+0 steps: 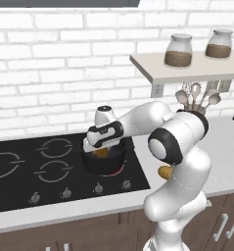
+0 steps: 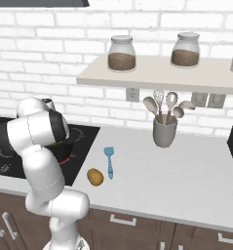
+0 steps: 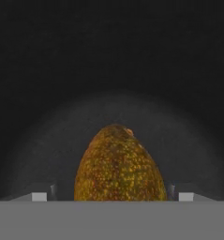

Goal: Put the potato and avocado in the pot. Retrieve the spatula and lightly stir the vegetables in the pot.

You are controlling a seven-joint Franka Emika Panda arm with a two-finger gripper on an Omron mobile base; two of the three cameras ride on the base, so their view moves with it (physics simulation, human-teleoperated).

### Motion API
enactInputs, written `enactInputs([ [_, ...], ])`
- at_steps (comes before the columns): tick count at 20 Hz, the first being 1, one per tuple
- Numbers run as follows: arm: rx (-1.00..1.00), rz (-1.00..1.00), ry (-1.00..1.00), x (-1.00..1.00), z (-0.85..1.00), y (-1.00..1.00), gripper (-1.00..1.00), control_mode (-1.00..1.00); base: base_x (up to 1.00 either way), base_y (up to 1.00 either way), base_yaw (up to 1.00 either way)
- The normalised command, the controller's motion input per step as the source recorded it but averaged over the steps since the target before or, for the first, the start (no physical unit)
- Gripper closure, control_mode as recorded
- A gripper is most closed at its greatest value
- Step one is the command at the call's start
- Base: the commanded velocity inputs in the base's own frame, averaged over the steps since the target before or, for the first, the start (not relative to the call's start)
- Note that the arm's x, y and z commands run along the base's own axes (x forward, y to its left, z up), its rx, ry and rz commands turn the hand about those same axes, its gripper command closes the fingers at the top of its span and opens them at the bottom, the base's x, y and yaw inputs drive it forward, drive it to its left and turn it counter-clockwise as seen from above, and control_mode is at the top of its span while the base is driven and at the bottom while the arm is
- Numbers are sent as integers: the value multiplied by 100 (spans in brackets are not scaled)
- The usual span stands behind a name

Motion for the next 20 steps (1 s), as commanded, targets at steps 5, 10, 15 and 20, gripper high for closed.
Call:
enactInputs([
  [5, 0, 0, -1, -8, 24, 0, -100, -100, 0, 0, 0],
  [10, 0, 0, -3, -52, 62, 0, -100, -100, 0, 0, 0],
  [15, 0, 0, 0, -88, 51, -18, -100, -100, 0, 0, 0],
  [20, 0, 1, 0, -100, 32, -73, -100, -100, 0, 0, 0],
])
